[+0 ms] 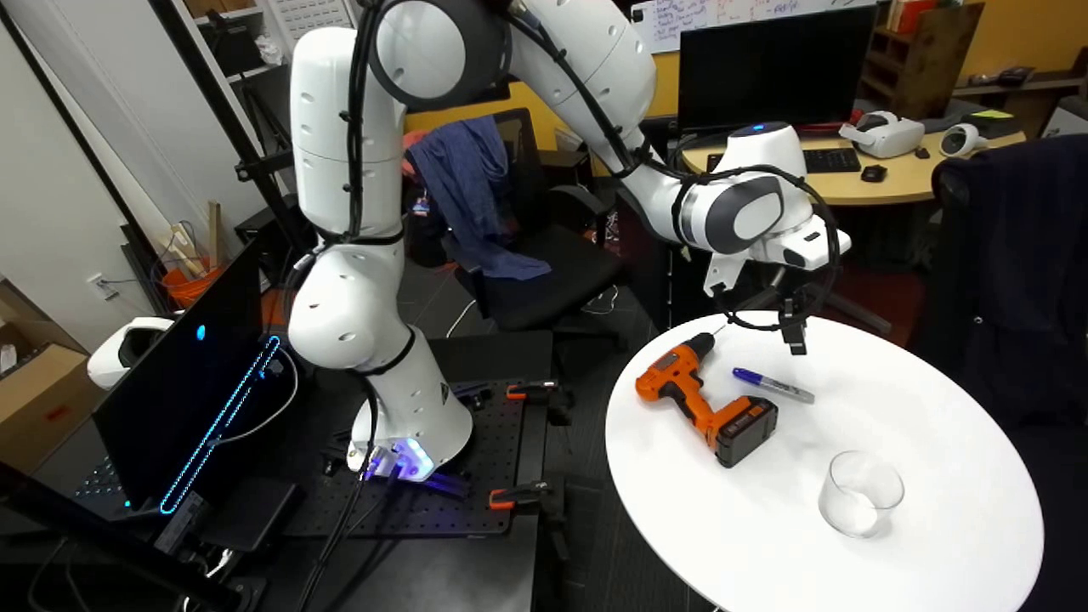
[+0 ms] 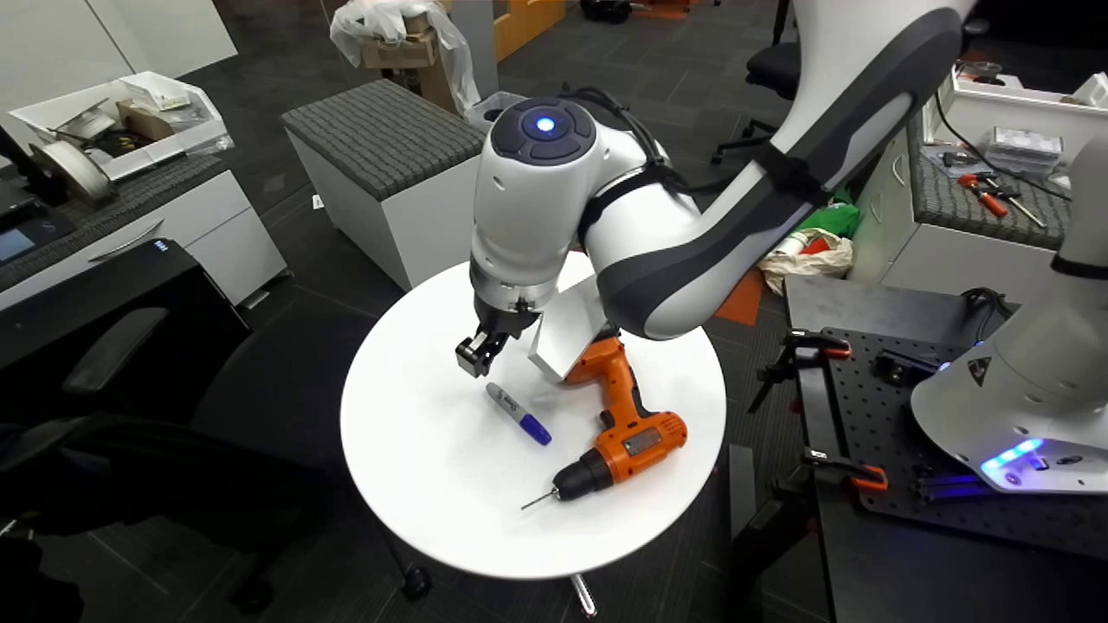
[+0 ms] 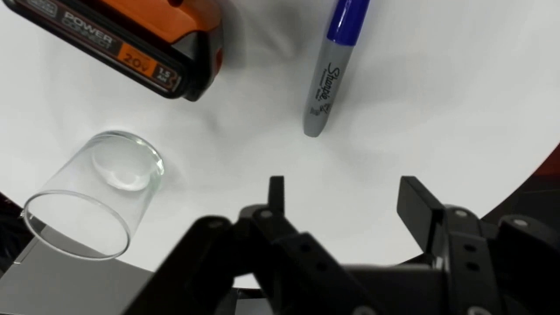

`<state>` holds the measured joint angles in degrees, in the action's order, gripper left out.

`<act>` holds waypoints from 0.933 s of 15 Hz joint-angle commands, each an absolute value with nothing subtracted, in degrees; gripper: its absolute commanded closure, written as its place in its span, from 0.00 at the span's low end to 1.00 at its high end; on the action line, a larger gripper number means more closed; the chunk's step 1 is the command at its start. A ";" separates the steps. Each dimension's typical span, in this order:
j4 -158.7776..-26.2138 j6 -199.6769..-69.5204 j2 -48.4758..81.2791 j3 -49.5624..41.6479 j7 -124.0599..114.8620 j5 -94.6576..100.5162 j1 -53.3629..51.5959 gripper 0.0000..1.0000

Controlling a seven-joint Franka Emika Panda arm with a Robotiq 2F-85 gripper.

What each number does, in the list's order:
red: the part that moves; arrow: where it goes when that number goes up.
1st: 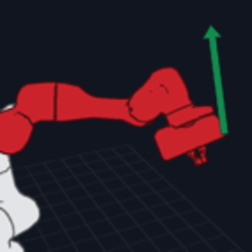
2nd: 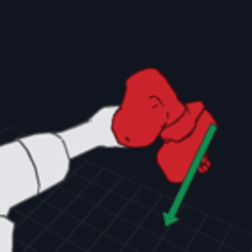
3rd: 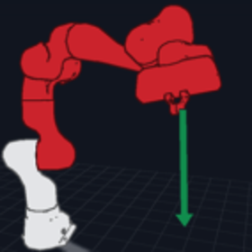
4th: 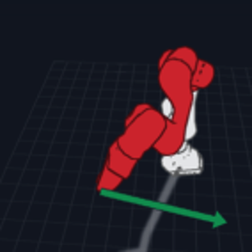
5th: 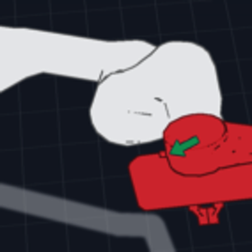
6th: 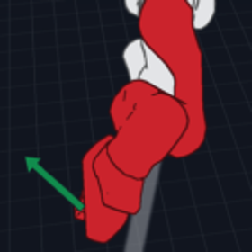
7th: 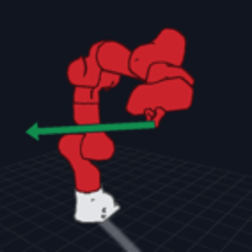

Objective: Put the marker in the cup on the table

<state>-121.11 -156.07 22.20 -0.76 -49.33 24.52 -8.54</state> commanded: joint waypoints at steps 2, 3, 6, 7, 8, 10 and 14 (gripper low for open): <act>-121.38 -152.54 20.49 -4.65 -48.28 23.82 -12.78 0.00; -121.93 -151.40 19.63 -5.65 -49.42 24.77 -13.92 0.00; -123.64 -148.76 16.80 -6.53 -50.31 25.82 -15.37 0.00; -124.25 -147.80 15.57 -6.57 -50.73 26.28 -15.68 0.00; -124.76 -147.20 14.54 -6.28 -50.59 26.57 -15.63 0.00; -125.84 -145.96 12.15 -5.84 -51.33 27.95 -15.49 0.00; -127.74 -144.14 7.91 -4.89 -53.26 31.15 -14.41 0.00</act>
